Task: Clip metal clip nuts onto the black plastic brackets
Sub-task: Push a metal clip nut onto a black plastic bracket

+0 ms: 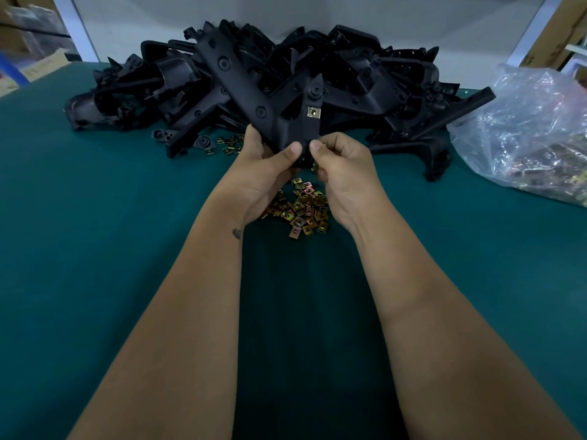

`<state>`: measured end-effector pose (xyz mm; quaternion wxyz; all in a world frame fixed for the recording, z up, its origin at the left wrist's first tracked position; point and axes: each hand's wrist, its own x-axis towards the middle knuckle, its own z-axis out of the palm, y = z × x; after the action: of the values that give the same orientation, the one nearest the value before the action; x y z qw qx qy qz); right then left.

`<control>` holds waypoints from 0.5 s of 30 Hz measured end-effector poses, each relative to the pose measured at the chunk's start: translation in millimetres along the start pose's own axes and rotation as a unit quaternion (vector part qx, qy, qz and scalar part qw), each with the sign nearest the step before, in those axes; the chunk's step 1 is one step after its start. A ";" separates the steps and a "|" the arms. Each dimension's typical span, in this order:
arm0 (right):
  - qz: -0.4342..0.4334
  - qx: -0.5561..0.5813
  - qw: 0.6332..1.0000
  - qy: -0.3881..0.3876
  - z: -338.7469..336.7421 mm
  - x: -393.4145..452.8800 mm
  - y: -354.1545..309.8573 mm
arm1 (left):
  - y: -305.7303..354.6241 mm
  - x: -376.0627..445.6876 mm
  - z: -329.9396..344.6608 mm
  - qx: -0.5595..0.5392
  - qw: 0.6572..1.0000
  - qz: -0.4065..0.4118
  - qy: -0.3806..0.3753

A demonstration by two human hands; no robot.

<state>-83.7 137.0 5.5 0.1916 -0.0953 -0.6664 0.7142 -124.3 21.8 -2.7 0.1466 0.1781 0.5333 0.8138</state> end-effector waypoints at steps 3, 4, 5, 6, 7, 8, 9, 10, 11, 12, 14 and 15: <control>0.019 0.051 0.998 -0.036 -2.4 -0.3 -2.9 | 0.8 -0.9 -2.4 -0.015 1.000 -0.008 -0.009; 0.023 0.051 0.997 -0.045 -3.3 -0.1 -3.2 | 1.0 -0.9 -3.2 -0.014 1.000 -0.010 -0.010; 0.026 0.042 0.997 -0.053 -4.4 0.2 -3.4 | 0.9 -0.9 -3.8 -0.013 1.000 -0.011 -0.009; 0.026 0.027 0.998 -0.059 -5.4 0.7 -3.1 | 0.5 -1.0 -4.6 -0.010 1.000 -0.012 -0.009; 0.025 0.006 0.998 -0.062 -6.0 1.1 -2.6 | 0.1 -1.1 -5.3 -0.004 1.000 -0.013 -0.010; 0.022 -0.016 0.998 -0.063 -6.5 1.4 -2.2 | 0.2 -1.0 -6.2 0.004 1.000 -0.015 -0.011; 0.019 -0.032 0.997 -0.062 -6.6 1.6 -1.6 | 0.5 -0.7 -6.6 0.011 1.000 -0.017 -0.014; 0.018 -0.036 0.997 -0.060 -6.7 1.7 -1.2 | 0.8 -0.3 -6.6 0.014 1.000 -0.018 -0.015; 0.019 -0.025 0.998 -0.056 -6.5 1.6 -0.9 | 1.1 0.1 -6.2 0.012 1.000 -0.015 -0.014; 0.021 -0.005 0.999 -0.049 -6.1 1.5 -0.7 | 1.2 0.7 -5.2 0.009 1.000 -0.011 -0.010; 0.024 0.036 0.999 -0.031 -4.5 0.8 -0.3 | 1.2 1.2 -2.8 0.003 1.000 -0.002 0.005; 0.025 0.052 0.998 -0.023 -3.4 0.4 -0.2 | 0.7 1.5 -1.7 -0.005 1.000 0.000 0.012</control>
<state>-82.7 140.3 5.4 0.1628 -0.0851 -0.6298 0.7547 -126.4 20.8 -2.4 0.1409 0.1681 0.5306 0.8188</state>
